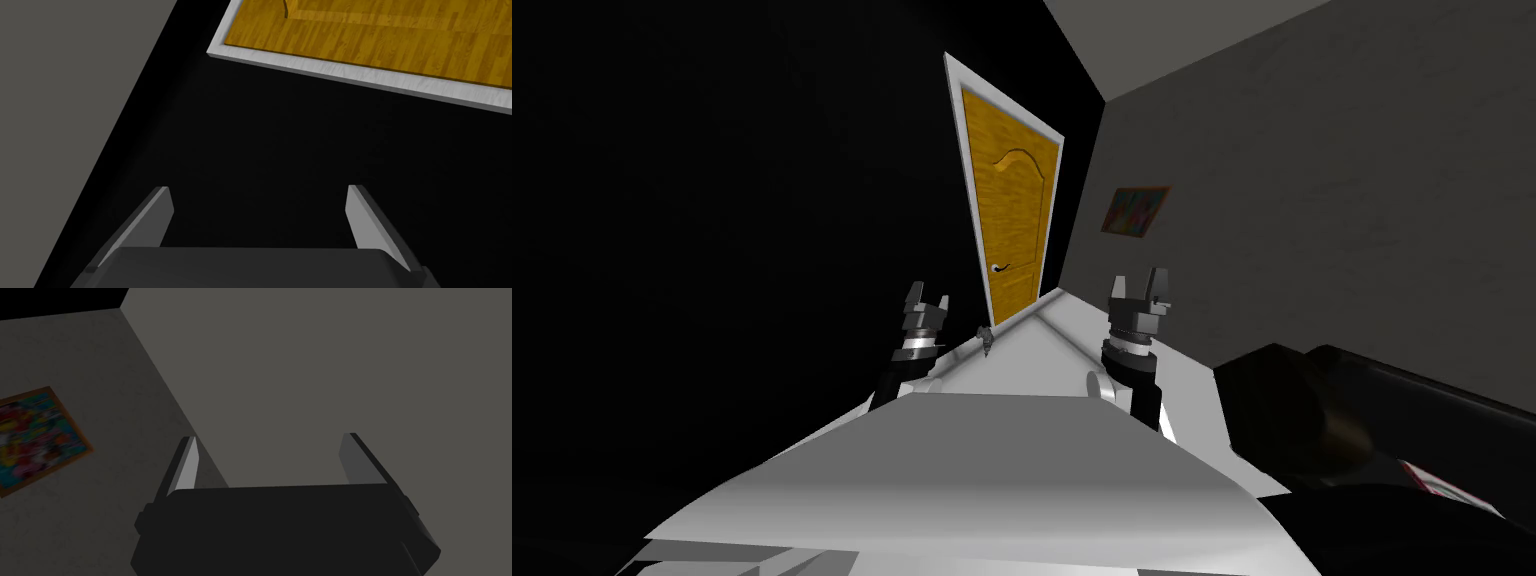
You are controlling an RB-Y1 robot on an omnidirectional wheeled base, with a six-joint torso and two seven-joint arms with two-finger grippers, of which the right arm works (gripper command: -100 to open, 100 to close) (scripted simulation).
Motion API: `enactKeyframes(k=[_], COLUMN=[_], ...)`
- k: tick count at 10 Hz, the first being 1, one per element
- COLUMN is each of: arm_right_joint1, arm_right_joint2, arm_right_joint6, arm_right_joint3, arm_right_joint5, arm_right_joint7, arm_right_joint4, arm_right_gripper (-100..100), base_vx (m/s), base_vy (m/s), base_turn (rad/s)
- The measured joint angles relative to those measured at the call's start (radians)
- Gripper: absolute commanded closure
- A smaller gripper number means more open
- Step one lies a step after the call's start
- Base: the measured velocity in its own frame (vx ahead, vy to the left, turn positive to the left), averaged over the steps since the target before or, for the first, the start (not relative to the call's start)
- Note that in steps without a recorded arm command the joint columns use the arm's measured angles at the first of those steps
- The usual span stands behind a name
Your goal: Pull the door open
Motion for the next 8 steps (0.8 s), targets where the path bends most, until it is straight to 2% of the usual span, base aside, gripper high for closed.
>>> enactKeyframes(k=[1,4,8], arm_right_joint1=[-0.003,-0.048,-0.068], arm_right_joint2=[-0.007,-0.033,-0.057], arm_right_joint6=[-0.002,-0.004,-0.014], arm_right_joint3=[0.002,-0.007,0.001], arm_right_joint5=[-0.003,-0.016,-0.027], arm_right_joint7=[0.000,-0.003,-0.004], arm_right_joint4=[0.018,0.107,0.193], arm_right_gripper=[-100,-100,-100], base_vx=[0.084,0.106,0.080], base_vy=[0.010,-0.017,-0.010], base_turn=[0.120,0.145,0.118])
